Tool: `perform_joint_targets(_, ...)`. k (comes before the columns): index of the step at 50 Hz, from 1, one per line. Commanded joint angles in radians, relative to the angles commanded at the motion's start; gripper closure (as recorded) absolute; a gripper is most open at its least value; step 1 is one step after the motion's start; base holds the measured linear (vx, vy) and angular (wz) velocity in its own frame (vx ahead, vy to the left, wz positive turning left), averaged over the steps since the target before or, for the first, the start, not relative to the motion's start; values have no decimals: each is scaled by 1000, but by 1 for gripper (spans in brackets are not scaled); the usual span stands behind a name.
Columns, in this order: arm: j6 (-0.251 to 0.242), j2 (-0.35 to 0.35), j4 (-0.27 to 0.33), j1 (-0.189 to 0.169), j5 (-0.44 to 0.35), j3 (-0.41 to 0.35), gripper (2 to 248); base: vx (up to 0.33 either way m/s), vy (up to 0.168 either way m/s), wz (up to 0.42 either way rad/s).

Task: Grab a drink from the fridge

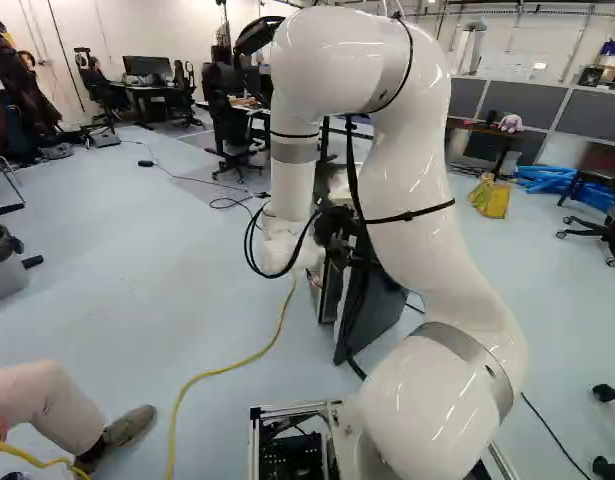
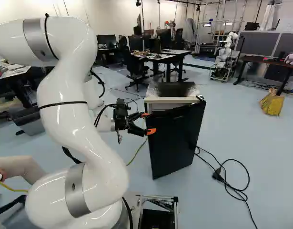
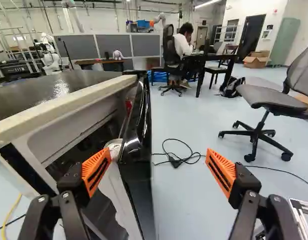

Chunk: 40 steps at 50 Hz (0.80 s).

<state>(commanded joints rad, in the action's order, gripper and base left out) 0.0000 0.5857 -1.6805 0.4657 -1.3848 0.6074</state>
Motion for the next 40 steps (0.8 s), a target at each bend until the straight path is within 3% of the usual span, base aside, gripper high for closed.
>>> perform_joint_targets(25, 0, -20, -55, 25, -45, -67, 3, 0, 0, 0)
perform_joint_targets(40, 0, -29, -86, 15, -59, -107, 3, 0, 0, 0)
